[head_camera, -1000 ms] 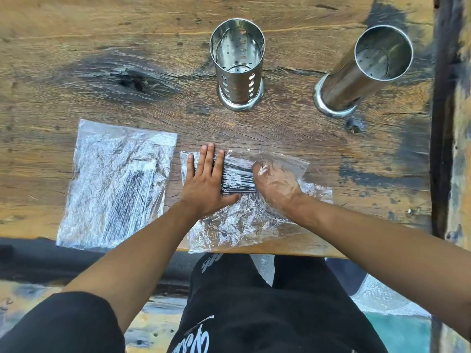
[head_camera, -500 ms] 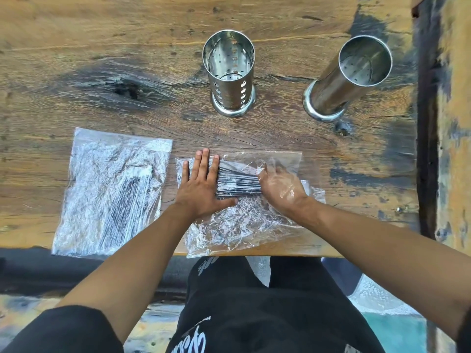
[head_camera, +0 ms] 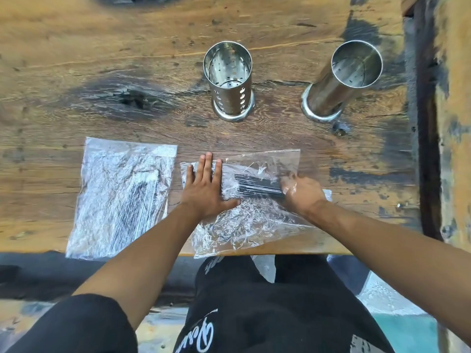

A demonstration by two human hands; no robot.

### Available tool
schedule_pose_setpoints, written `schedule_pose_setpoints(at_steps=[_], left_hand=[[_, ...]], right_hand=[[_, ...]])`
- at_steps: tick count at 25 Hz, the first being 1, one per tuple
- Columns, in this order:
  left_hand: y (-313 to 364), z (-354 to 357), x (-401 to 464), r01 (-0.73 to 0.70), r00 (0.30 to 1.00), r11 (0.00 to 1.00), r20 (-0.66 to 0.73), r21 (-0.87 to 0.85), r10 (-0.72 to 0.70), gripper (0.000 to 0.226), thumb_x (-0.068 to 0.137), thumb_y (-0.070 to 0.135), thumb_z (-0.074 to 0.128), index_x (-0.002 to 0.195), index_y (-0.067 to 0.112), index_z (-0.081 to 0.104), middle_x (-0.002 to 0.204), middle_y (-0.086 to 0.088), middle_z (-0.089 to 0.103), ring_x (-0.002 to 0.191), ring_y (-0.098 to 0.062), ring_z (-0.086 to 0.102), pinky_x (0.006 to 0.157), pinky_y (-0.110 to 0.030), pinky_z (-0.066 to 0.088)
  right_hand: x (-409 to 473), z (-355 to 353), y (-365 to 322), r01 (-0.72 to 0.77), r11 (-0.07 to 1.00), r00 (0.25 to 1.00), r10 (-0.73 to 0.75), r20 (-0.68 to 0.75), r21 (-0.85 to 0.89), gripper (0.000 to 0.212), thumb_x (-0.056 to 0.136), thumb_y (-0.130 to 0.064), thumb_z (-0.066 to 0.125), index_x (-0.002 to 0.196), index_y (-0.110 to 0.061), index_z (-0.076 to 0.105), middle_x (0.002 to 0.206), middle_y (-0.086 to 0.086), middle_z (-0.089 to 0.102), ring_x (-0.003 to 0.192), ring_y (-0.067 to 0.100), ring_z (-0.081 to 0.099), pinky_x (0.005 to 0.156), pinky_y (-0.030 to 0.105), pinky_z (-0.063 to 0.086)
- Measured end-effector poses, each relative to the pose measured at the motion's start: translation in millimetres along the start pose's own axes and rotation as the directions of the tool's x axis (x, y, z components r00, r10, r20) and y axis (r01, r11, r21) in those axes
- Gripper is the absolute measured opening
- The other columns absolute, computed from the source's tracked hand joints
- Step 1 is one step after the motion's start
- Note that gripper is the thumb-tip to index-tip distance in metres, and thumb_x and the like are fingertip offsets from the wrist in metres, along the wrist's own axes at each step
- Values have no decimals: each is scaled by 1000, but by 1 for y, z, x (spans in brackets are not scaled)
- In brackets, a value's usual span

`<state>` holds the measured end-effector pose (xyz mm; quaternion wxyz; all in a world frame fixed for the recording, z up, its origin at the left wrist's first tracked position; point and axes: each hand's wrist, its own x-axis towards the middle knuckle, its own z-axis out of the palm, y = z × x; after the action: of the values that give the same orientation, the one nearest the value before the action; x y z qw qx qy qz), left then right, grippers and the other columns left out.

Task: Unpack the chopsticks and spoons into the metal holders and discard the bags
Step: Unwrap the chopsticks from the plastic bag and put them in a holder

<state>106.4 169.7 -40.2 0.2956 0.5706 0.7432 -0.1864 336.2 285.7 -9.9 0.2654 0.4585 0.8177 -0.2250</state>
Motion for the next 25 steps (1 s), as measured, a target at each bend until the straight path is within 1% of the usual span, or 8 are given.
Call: schedule_pose_setpoints(at_steps=[3, 7, 9, 12, 14, 16, 21, 25], left_hand=[[1, -6, -6, 6, 999, 1000, -35, -15, -7, 135, 72, 97, 33, 158, 11, -26, 164, -18, -34, 153, -32, -30, 126, -58, -5], [13, -12, -29, -31, 968, 999, -249, 9, 32, 123, 80, 89, 33, 160, 13, -22, 164, -18, -34, 154, -32, -28, 126, -52, -12], [30, -9, -42, -116, 966, 993, -236, -16, 109, 110, 87, 81, 39, 162, 19, -12, 169, -18, -17, 158, -34, -13, 124, -45, -16], [54, -1, -42, -122, 985, 992, -129, -40, 115, 110, 87, 81, 44, 163, 22, -7, 171, -15, -7, 159, -33, -3, 127, -47, -6], [61, 2, -33, -59, 995, 996, -80, -60, 54, 114, 83, 83, 46, 163, 23, -9, 171, -15, -8, 159, -32, -5, 129, -52, 3], [64, 2, -24, -30, 999, 998, -25, -53, 29, 119, 81, 84, 48, 163, 23, -14, 170, -18, -15, 158, -34, -12, 128, -54, 3], [67, 0, -19, -7, 1000, 1000, 12, -6, 7, 123, 81, 84, 50, 162, 20, -17, 166, -22, -25, 156, -39, -20, 127, -58, -1], [65, -6, -17, 10, 1000, 1000, 20, -9, -10, 124, 80, 83, 54, 163, 21, -14, 167, -20, -23, 156, -37, -18, 127, -58, 2]], right_hand=[[-11, 2, 25, -36, 999, 997, 38, 73, -20, 43, 96, -36, 68, 132, -13, 61, 121, 10, 67, 103, 25, 69, 90, 36, 59], [-18, 6, 37, -45, 998, 996, 41, 77, 42, 62, 94, -51, 67, 141, -11, 54, 141, 12, 55, 130, 26, 53, 108, 31, 44], [-18, 7, 37, -55, 996, 995, 50, 82, 69, 70, 95, -52, 65, 145, -5, 47, 145, 14, 52, 134, 27, 51, 111, 32, 41], [-19, -1, 35, -36, 997, 998, 32, 53, 63, 65, 94, -47, 68, 141, -6, 49, 141, 14, 56, 128, 28, 56, 109, 35, 46], [-20, -9, 33, 0, 1000, 997, 2, 73, -24, 48, 99, -26, 65, 138, -4, 49, 129, 16, 63, 116, 31, 63, 99, 37, 54], [-25, -19, 38, 12, 997, 994, -3, 111, -78, 40, 98, -12, 61, 136, -7, 49, 118, 15, 67, 107, 32, 66, 89, 37, 57], [-41, -41, 80, -144, 989, 981, 146, 125, -19, 40, 90, -32, 69, 126, -22, 58, 103, 7, 74, 91, 30, 72, 73, 34, 57], [-60, -84, 109, -237, 969, 966, 243, 85, -68, 35, 87, -35, 66, 117, -18, 62, 109, 11, 73, 98, 33, 71, 78, 37, 57]])
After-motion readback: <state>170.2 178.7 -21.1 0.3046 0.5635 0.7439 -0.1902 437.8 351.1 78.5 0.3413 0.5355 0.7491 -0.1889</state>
